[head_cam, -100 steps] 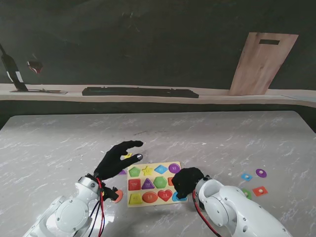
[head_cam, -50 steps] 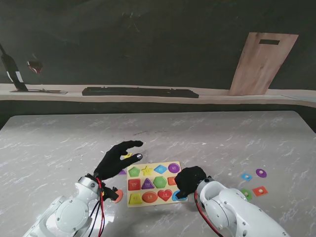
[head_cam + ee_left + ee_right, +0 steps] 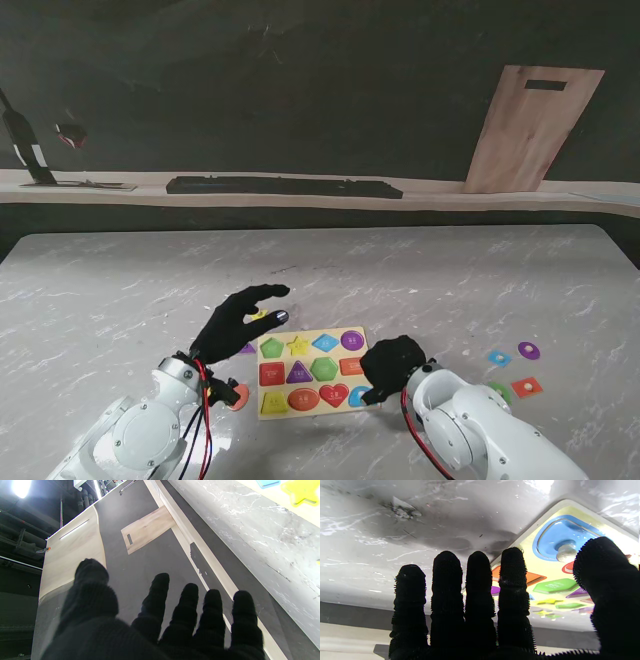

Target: Fit puzzle pieces into a puzzle board

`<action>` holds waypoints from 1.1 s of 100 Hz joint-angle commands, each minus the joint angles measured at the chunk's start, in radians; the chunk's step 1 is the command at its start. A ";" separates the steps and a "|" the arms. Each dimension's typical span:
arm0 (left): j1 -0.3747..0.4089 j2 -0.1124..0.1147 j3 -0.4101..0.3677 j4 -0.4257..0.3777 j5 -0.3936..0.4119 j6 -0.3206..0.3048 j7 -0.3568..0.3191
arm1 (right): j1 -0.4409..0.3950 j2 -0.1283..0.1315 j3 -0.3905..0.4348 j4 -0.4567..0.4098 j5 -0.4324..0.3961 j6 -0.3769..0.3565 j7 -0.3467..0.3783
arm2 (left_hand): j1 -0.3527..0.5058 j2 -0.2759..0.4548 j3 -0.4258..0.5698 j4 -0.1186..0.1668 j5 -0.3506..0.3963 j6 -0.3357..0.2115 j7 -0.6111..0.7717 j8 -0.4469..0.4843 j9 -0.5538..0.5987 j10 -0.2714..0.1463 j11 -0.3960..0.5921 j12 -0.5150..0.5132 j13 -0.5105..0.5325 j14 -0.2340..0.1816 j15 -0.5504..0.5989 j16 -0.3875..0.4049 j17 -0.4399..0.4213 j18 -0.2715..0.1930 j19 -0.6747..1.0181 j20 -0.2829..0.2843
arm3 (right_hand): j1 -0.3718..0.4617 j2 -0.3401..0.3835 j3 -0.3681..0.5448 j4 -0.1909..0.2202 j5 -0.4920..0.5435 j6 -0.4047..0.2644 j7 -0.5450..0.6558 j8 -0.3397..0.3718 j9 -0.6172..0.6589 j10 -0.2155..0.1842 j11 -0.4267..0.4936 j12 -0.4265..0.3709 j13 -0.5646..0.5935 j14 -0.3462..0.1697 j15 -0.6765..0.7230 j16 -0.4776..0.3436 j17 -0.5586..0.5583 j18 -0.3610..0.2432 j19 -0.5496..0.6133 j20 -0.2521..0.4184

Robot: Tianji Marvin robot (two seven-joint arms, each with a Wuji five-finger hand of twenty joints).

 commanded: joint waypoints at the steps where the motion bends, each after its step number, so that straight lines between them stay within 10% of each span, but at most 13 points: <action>1: 0.002 -0.002 0.002 -0.001 -0.003 0.001 0.000 | -0.027 0.004 0.014 -0.004 -0.012 0.001 -0.005 | 0.008 0.028 -0.027 -0.011 0.024 -0.032 -0.015 -0.004 0.010 -0.023 -0.022 -0.003 0.033 -0.023 -0.025 0.007 -0.006 0.006 -0.009 0.020 | -0.028 0.009 -0.002 -0.009 -0.033 0.020 -0.096 -0.031 -0.023 0.019 -0.006 0.005 -0.009 0.004 -0.004 -0.003 -0.012 0.009 -0.008 0.008; 52: 0.000 -0.001 0.003 -0.002 -0.003 0.013 -0.002 | -0.197 0.007 0.343 -0.070 -0.099 -0.210 -0.086 | 0.011 0.031 -0.028 -0.012 0.028 -0.027 -0.016 -0.004 0.012 -0.019 -0.022 -0.004 0.033 -0.017 -0.024 0.007 -0.008 0.010 -0.011 0.019 | 0.036 0.079 0.009 0.041 -0.138 -0.036 -0.134 -0.057 -0.050 -0.042 0.015 0.025 -0.015 -0.048 0.000 0.008 -0.001 -0.025 -0.021 0.000; 82: -0.010 0.000 0.010 0.009 -0.009 0.015 -0.012 | -0.283 0.022 0.537 -0.068 -0.179 -0.456 -0.173 | 0.011 0.035 -0.028 -0.012 0.029 -0.027 -0.018 -0.005 0.012 -0.020 -0.023 -0.004 0.033 -0.018 -0.024 0.008 -0.009 0.009 -0.010 0.020 | 0.102 -0.019 0.166 0.057 -0.225 -0.005 -0.126 -0.083 -0.085 -0.087 0.014 0.035 0.007 -0.116 0.000 0.026 0.079 -0.066 -0.008 0.026; 110: -0.016 0.000 0.014 0.017 -0.007 0.010 -0.015 | -0.400 0.028 0.657 -0.083 -0.261 -0.517 -0.278 | 0.009 0.035 -0.029 -0.012 0.029 -0.029 -0.018 -0.004 0.013 -0.021 -0.022 -0.004 0.034 -0.020 -0.024 0.008 -0.008 0.010 -0.009 0.020 | 0.109 -0.056 0.222 0.068 -0.296 -0.065 -0.053 -0.075 -0.147 -0.146 0.066 0.072 0.016 -0.181 0.052 0.057 0.132 -0.112 0.037 0.092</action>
